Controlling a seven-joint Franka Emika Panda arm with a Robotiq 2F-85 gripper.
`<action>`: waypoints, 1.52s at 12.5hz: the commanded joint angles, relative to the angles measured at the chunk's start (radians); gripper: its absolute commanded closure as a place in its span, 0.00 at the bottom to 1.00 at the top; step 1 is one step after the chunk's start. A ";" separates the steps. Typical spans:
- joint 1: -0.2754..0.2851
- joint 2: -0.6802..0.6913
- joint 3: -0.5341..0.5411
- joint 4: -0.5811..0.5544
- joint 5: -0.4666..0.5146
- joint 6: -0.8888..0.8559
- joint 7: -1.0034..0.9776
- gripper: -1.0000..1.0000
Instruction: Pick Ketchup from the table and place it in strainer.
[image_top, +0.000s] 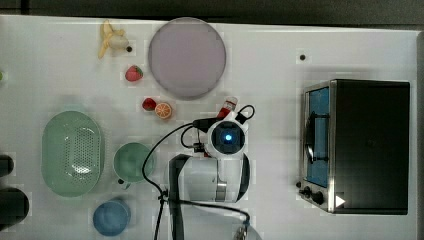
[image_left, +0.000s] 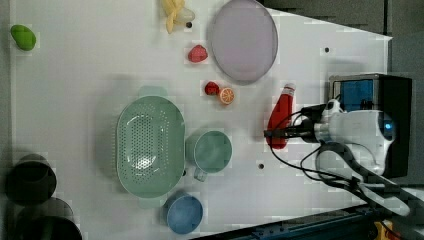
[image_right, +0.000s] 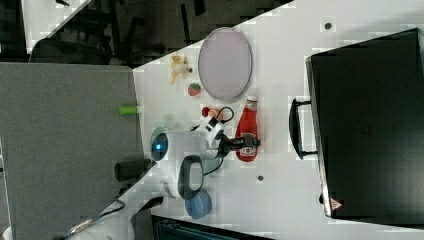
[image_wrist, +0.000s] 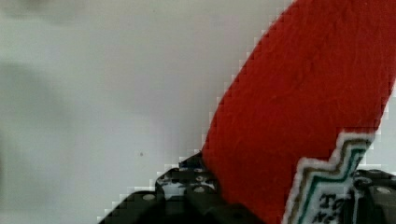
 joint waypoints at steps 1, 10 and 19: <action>-0.002 -0.170 0.003 0.033 0.003 -0.091 -0.027 0.37; 0.021 -0.504 0.159 0.218 0.008 -0.727 0.190 0.37; 0.047 -0.434 0.464 0.280 0.031 -0.606 0.570 0.37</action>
